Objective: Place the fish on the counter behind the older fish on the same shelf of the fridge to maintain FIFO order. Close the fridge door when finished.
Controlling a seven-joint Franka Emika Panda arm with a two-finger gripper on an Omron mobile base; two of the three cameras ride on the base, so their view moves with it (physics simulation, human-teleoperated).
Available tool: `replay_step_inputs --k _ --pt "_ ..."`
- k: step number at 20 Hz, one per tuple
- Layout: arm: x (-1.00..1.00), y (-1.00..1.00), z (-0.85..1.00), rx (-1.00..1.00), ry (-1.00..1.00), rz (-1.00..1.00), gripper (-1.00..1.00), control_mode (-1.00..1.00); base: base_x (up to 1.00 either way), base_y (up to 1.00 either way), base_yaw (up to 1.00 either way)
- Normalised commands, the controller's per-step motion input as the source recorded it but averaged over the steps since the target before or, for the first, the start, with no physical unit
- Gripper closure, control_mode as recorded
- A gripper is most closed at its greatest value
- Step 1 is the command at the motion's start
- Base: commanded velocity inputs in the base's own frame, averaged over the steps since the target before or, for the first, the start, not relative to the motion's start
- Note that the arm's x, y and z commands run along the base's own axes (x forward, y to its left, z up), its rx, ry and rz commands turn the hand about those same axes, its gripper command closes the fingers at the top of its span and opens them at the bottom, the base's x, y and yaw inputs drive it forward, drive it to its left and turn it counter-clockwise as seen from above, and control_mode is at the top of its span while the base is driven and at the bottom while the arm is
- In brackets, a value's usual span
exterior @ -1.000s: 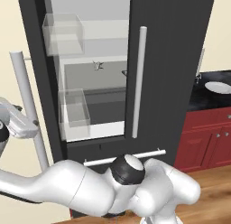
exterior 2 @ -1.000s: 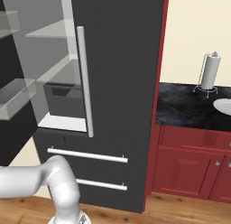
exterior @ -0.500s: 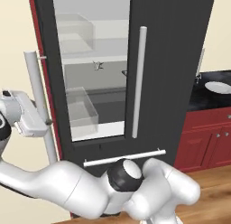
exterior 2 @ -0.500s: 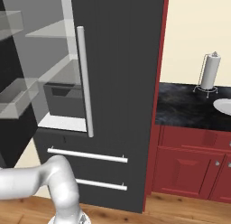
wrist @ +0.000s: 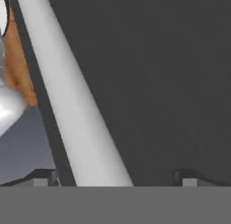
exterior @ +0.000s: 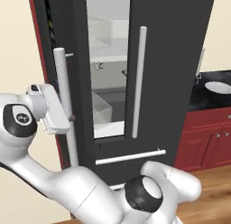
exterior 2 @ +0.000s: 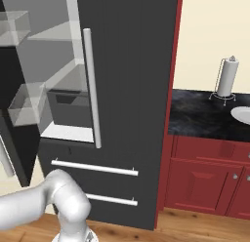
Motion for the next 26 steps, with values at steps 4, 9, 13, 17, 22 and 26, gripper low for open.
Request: replay_step_inputs --k 4,9,13,17,22,26 --pt "0.17 -1.0 0.0 0.0 -0.2 0.0 -1.0 -1.0 0.0 0.0 0.0" --pt "0.33 -0.84 0.0 0.0 -0.17 0.0 -1.0 -1.0 0.0 0.0 0.0" --pt "0.43 -0.64 0.02 0.0 -0.1 0.0 -1.0 -1.0 0.0 0.0 0.0" --pt "0.44 -0.47 0.15 0.0 -0.03 0.0 -1.0 -1.0 0.0 0.0 0.0" --pt "0.52 -0.32 0.18 0.0 0.0 -0.01 -1.0 -1.0 0.0 0.0 0.0" --pt "0.57 -0.25 0.17 0.0 0.0 -0.02 -1.0 -1.0 0.0 0.0 0.0"
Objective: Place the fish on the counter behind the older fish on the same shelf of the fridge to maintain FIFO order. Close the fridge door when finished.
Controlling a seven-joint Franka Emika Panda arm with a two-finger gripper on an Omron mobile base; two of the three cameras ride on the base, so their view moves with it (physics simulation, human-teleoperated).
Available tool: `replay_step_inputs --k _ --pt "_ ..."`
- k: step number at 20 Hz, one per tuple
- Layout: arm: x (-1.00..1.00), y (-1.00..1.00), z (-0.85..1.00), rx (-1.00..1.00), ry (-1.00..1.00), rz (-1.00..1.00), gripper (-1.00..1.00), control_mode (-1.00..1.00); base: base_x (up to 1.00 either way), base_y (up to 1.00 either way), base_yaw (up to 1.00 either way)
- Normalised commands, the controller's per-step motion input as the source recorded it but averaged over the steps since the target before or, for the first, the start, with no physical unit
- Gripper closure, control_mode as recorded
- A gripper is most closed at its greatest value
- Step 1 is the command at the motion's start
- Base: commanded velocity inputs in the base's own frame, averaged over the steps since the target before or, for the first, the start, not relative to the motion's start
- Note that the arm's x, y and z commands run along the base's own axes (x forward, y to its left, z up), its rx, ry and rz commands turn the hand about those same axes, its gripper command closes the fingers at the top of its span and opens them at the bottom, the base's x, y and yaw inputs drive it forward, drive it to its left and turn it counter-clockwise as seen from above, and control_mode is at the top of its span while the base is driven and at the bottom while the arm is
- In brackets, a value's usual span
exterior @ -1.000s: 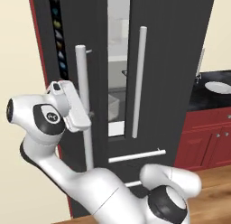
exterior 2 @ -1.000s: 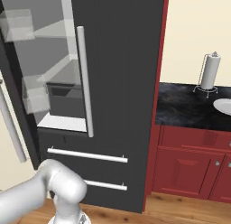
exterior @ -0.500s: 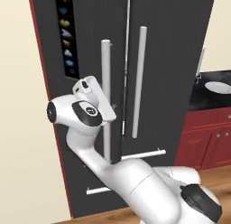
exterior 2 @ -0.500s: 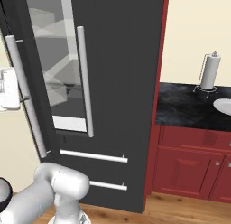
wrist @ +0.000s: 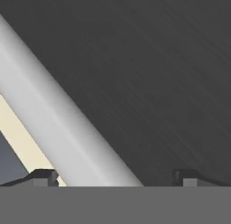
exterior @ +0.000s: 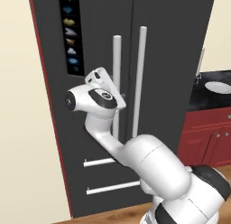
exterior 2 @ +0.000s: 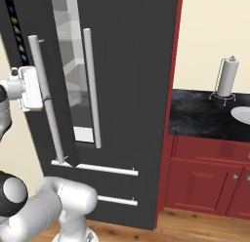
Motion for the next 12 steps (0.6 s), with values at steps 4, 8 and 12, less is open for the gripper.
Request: replay_step_inputs --k 4,8,12 --pt "0.54 -0.24 0.16 0.0 0.0 -0.01 -1.0 -1.0 0.0 0.0 0.0" --pt "0.4 -0.2 0.18 0.0 0.0 0.0 -1.0 -1.0 0.0 0.0 0.0" --pt "0.45 -0.04 0.18 0.0 0.0 -0.01 -1.0 -1.0 0.0 0.0 0.0"
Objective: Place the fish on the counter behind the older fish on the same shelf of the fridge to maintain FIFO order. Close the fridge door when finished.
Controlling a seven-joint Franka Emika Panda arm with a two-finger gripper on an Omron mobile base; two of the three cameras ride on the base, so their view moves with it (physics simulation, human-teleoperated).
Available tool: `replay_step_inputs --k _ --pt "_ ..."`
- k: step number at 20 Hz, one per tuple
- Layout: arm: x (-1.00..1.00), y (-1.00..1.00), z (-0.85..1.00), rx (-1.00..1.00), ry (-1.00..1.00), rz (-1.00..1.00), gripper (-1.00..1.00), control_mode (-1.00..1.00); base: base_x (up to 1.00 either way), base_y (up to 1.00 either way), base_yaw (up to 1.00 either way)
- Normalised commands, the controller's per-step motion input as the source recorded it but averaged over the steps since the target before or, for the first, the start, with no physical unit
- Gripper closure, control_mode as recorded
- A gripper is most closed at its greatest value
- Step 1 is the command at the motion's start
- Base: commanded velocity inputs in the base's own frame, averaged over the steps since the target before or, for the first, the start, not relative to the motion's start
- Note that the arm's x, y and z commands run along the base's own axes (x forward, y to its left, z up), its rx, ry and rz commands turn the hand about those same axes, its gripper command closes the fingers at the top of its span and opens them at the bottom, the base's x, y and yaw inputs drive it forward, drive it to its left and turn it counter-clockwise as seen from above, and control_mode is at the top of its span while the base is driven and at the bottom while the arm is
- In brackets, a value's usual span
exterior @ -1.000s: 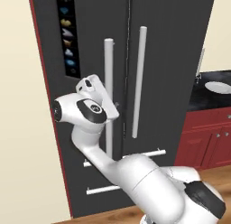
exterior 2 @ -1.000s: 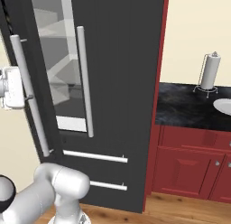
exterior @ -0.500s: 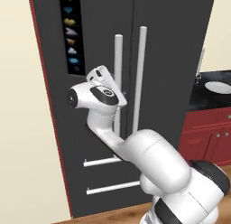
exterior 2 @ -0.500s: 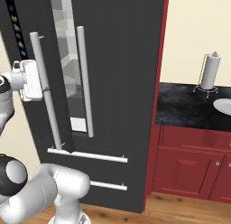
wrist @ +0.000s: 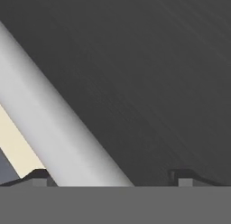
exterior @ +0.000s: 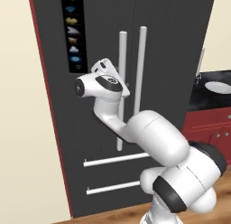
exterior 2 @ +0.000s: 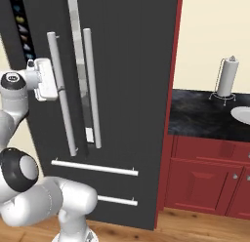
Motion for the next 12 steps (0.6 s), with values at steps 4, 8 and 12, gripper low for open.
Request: replay_step_inputs --k 4,8,12 --pt "0.53 -0.01 0.13 0.0 0.0 -0.01 -1.0 -1.0 0.0 0.0 0.0" --pt "0.57 0.0 0.11 0.0 0.0 0.0 -1.0 -1.0 0.0 0.0 0.0" --pt "0.57 0.0 0.13 0.0 0.0 0.0 -1.0 -1.0 0.0 0.0 0.0"
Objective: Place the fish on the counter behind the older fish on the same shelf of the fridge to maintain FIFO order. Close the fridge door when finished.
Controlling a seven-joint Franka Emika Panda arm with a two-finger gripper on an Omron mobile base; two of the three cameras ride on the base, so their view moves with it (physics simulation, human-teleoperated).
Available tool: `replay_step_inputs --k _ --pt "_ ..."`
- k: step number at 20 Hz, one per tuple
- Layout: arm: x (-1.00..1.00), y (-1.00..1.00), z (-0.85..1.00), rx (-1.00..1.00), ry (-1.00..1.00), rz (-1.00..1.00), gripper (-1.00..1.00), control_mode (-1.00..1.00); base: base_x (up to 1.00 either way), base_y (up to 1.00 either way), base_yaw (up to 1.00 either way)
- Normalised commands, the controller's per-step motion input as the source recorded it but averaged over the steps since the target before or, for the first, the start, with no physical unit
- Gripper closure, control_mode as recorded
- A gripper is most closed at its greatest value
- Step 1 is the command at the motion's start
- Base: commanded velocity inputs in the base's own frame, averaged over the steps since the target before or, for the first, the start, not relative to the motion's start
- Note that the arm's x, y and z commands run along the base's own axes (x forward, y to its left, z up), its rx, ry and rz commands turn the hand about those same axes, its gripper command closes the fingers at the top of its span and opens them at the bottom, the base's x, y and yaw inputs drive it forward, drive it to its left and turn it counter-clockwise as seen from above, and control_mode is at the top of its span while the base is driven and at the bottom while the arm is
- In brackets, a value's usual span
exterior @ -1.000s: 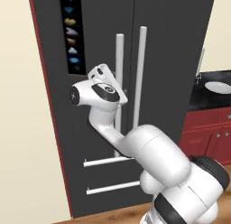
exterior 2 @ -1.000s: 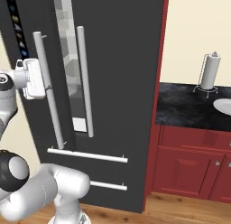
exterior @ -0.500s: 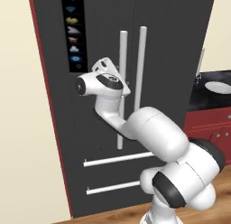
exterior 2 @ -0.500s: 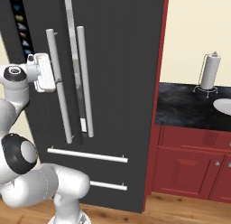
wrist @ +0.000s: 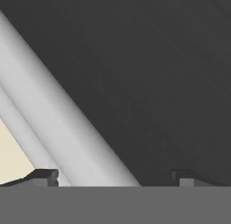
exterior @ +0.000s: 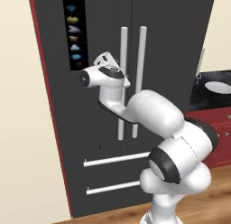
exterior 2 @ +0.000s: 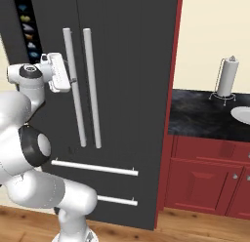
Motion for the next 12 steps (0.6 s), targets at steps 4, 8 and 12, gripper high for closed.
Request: replay_step_inputs --k 4,8,12 --pt "0.56 0.0 0.09 0.0 0.0 0.0 -1.0 -1.0 0.0 0.0 0.0" --pt "0.58 0.0 0.02 0.0 0.0 0.0 -1.0 -1.0 0.0 0.0 0.0" --pt "0.52 0.0 0.0 0.0 0.0 0.0 -1.0 -1.0 0.0 0.0 0.0"
